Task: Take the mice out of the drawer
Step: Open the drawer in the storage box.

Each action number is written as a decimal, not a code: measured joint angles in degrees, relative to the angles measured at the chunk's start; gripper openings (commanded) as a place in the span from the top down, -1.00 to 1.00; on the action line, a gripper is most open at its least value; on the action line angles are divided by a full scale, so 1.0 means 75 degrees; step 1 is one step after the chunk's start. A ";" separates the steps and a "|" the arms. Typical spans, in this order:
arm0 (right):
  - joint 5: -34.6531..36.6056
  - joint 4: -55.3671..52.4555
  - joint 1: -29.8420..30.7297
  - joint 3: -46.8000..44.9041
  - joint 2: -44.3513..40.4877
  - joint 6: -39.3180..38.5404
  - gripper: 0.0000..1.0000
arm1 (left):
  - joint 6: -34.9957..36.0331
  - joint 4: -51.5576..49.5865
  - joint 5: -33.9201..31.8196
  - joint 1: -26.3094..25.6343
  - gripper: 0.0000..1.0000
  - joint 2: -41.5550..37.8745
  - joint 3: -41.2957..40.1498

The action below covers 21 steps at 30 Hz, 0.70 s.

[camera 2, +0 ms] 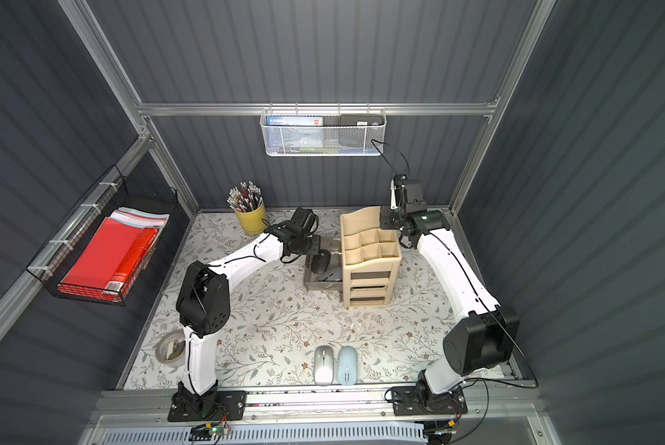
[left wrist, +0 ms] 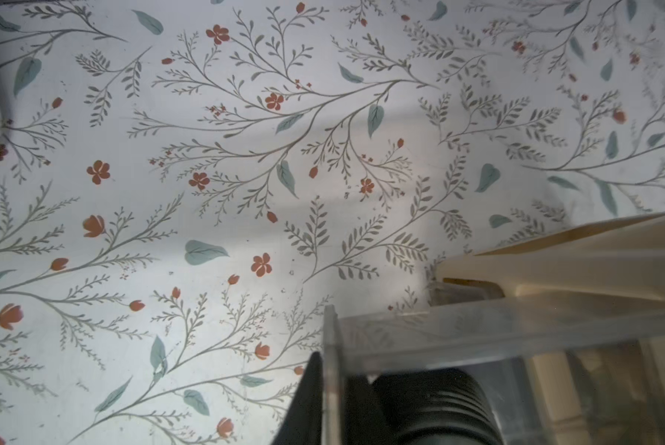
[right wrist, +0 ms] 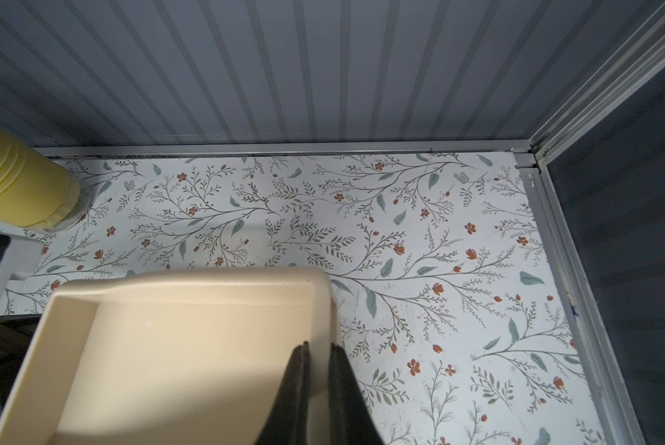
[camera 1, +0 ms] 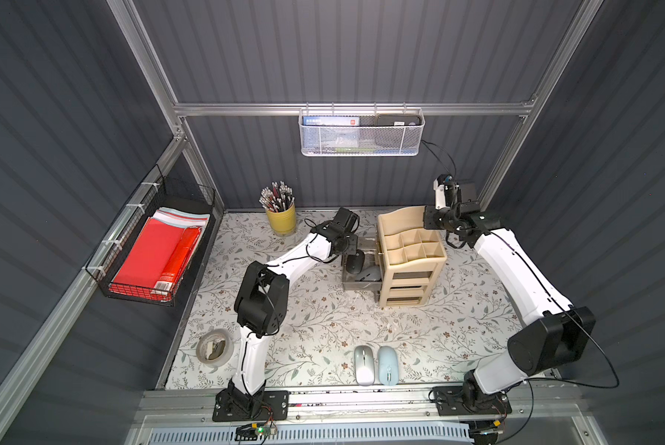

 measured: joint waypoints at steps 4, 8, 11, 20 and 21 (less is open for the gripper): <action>0.0102 0.0000 0.0041 -0.0044 -0.0012 0.0020 1.00 | -0.0140 -0.0207 -0.0388 -0.0076 0.82 0.0035 0.0163; 0.0152 -0.0003 0.0061 -0.0044 -0.0012 0.0023 1.00 | -0.0271 -0.0326 -0.0612 -0.0125 0.83 0.0032 0.0189; 0.0242 -0.0006 0.0079 -0.0044 -0.0012 0.0023 1.00 | -0.0487 -0.0417 -0.0737 -0.0152 0.82 -0.0020 0.0178; 0.0312 -0.0020 0.0221 -0.0055 -0.0009 -0.0041 1.00 | -0.0947 -0.0460 -0.0895 -0.0154 0.73 -0.0694 -0.0714; 0.0300 -0.0015 0.0236 -0.0064 -0.0012 -0.0064 1.00 | -0.0944 -0.0446 -0.0918 -0.0154 0.72 -0.0766 -0.0807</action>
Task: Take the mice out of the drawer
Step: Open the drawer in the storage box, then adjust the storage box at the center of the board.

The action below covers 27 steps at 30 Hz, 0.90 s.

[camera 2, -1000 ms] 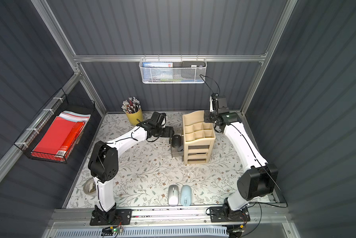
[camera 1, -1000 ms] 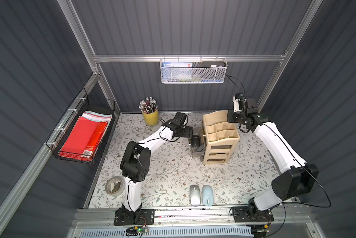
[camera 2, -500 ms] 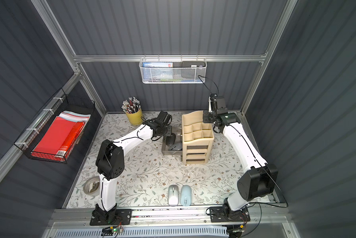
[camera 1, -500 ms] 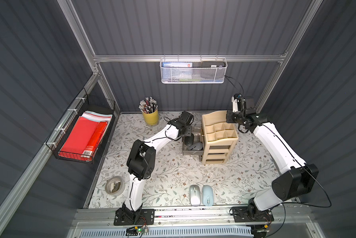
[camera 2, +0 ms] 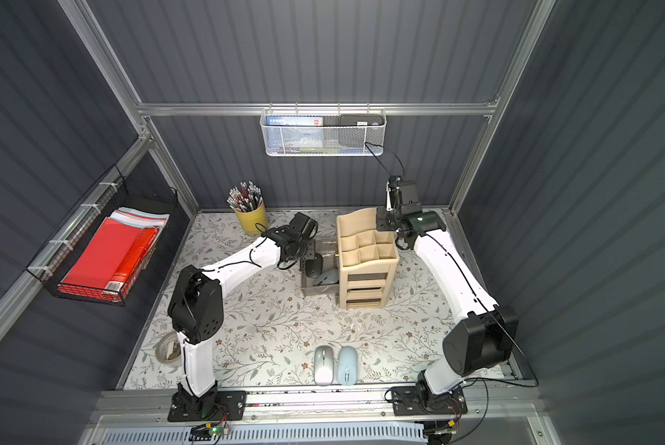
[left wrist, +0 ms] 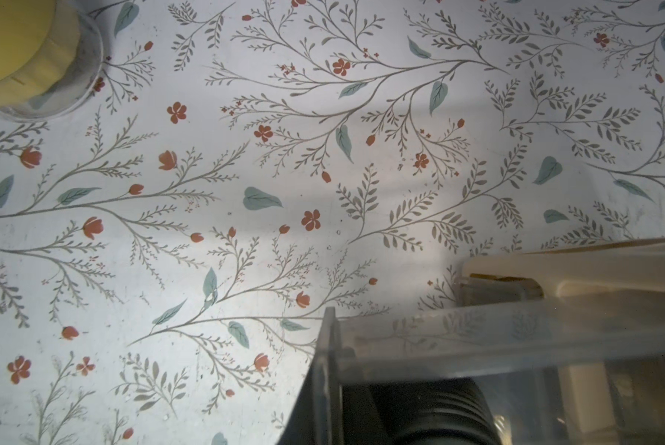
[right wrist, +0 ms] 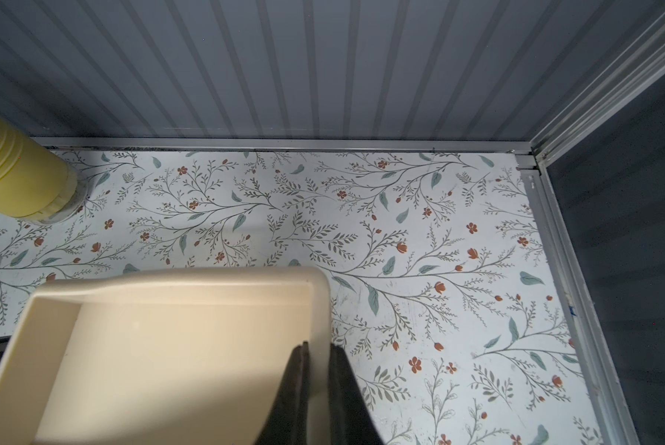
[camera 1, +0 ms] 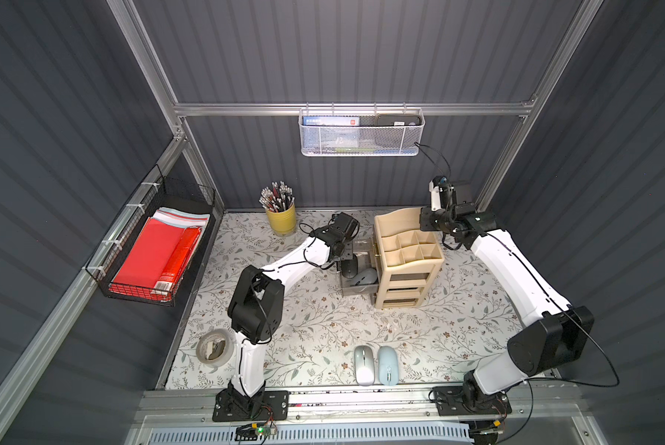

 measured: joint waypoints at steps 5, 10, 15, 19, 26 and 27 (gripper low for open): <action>-0.0038 0.0055 0.0026 -0.0032 -0.0015 -0.0035 1.00 | 0.0079 0.0070 -0.0134 0.0009 0.64 -0.0041 -0.0119; -0.0032 0.0128 0.0026 -0.0102 -0.0058 -0.0020 1.00 | 0.0353 0.0169 -0.0140 0.0096 0.58 -0.0041 -0.0108; 0.0154 0.0122 0.0026 -0.0105 -0.0058 -0.0026 1.00 | 0.0516 0.0210 -0.0213 0.0160 -0.26 -0.0041 -0.0076; 0.0493 0.0111 0.0023 -0.0108 -0.0061 -0.0102 1.00 | 0.0641 0.0251 -0.0236 0.0434 -0.98 -0.0050 -0.0096; 0.0522 0.0137 0.0006 -0.0099 -0.0044 -0.0554 1.00 | 0.0813 0.0513 0.0653 0.0825 -0.98 -0.0836 -0.0667; 0.0481 0.0154 0.0006 -0.0058 -0.0003 -0.0679 1.00 | 0.0845 0.0510 0.0752 0.0909 -0.99 -0.1026 -0.0714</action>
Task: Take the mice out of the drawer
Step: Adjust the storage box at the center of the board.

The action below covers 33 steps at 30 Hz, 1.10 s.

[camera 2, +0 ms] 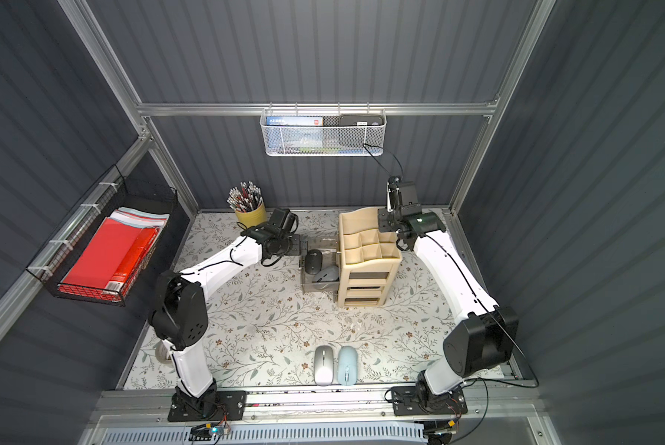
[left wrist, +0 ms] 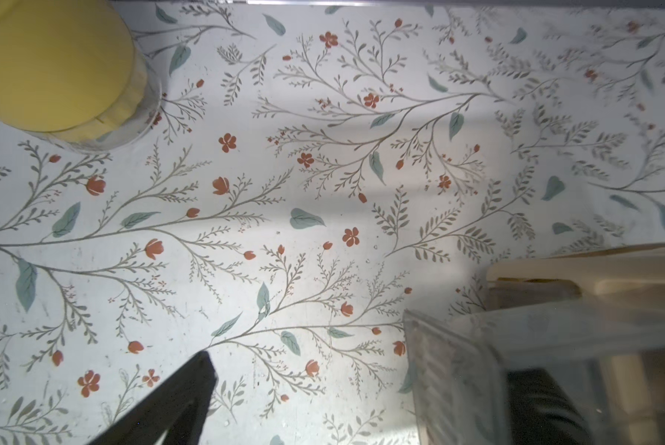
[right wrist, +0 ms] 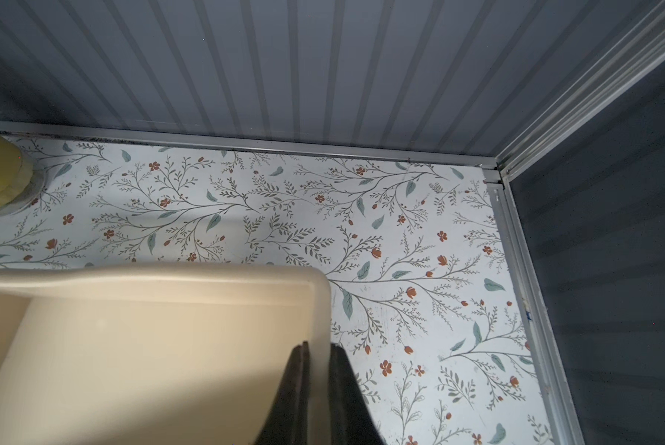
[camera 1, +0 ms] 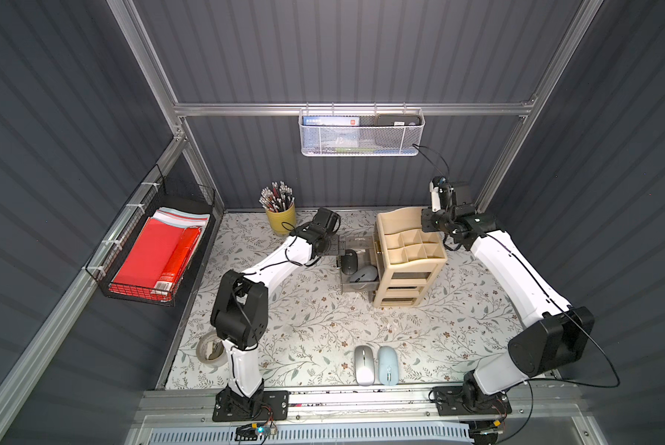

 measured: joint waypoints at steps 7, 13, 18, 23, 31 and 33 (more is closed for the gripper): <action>0.0125 0.0163 0.0017 0.0970 0.0717 -0.1390 1.00 | 0.0283 0.0131 0.0259 0.0737 -0.98 -0.1084 -0.0213; 0.0839 -0.0221 0.0006 0.2119 0.1250 -0.2634 0.78 | 0.0373 0.0294 0.0376 0.1020 -0.99 -0.1329 -0.0571; 0.1250 -0.0210 0.0061 0.2416 0.1553 -0.3022 0.26 | 0.0396 0.0364 0.0565 0.0965 -0.98 -0.1329 -0.0819; 0.1626 -0.0157 0.0050 0.2387 0.1728 -0.3107 -0.02 | 0.0396 0.0440 0.0694 0.0950 -0.98 -0.1326 -0.0994; 0.2288 -0.0029 -0.0166 0.2416 0.1923 -0.2707 -0.32 | 0.0565 0.0501 0.0720 0.0950 -0.99 -0.1268 -0.0994; 0.2626 0.0050 -0.0274 0.2602 0.1935 -0.2626 -0.34 | 0.0609 0.0551 0.0720 0.0950 -0.99 -0.1189 -0.0994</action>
